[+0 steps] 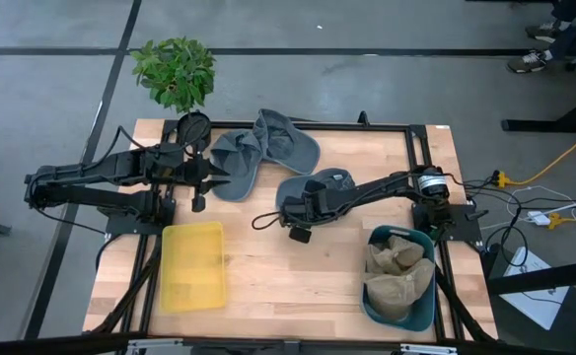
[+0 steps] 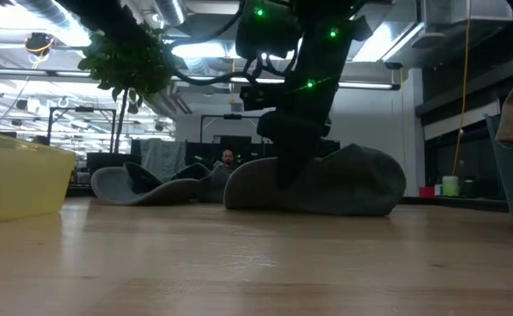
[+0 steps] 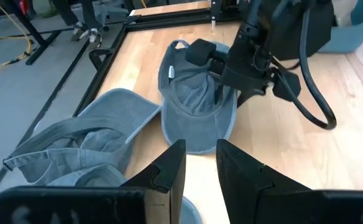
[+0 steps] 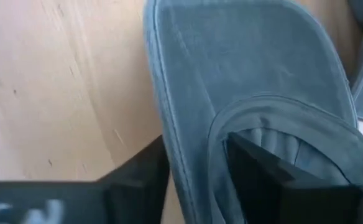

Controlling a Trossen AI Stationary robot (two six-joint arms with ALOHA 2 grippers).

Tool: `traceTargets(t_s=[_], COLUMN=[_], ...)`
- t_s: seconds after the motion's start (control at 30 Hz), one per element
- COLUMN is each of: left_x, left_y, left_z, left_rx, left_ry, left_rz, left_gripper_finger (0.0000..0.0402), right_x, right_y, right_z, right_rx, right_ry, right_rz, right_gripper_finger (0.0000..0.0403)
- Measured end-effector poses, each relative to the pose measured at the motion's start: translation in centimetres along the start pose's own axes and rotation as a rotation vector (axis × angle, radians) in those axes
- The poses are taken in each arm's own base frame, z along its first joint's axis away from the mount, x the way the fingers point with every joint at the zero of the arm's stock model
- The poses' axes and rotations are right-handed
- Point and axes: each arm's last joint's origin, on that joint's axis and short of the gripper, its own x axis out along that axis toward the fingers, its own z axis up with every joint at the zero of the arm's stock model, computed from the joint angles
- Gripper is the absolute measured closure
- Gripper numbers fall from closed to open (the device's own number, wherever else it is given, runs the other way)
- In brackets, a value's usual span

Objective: Pick & Place hat
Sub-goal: Put the bottom blue cap into the yellow bin

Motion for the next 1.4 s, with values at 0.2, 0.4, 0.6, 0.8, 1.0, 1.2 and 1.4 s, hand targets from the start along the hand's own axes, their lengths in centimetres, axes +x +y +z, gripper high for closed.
traceTargets(t_s=[0.2,0.4,0.6,0.8,1.0,1.2,1.4], left_x=[0.0,0.0,0.0,-0.1,-0.1,1.6,2.9], left_y=[0.0,0.0,-0.2,-0.9,-2.6,-4.4,-5.8], left_z=[-0.1,-0.2,-0.4,-0.4,-0.6,-2.7,-5.0], left_rx=[0.009,0.013,0.038,0.055,0.142,0.157,0.135], left_ry=[0.009,0.023,0.036,0.034,0.016,0.031,0.027], left_rz=[-0.001,-0.007,-0.055,-0.146,-0.224,-0.151,-0.055], left_gripper_finger=[0.0315,0.0315,0.0315,0.0322,0.0348,0.0379,0.0399], right_x=[0.0,-0.1,-1.8,-5.9,-8.2,-7.3,-7.3], right_y=[-0.1,-0.3,0.3,1.0,2.2,3.5,3.7], right_z=[0.1,0.7,2.5,5.2,5.6,4.2,4.9], right_rx=[0.059,0.127,0.203,0.297,0.241,0.278,0.302], right_ry=[-0.025,-0.109,-0.225,-0.426,-0.517,-0.541,-0.586], right_rz=[-0.057,-0.123,-0.107,-0.218,-0.335,-0.352,-0.303], right_gripper_finger=[0.0377,0.0374,0.0390,0.0381,0.0390,0.0382,0.0390])
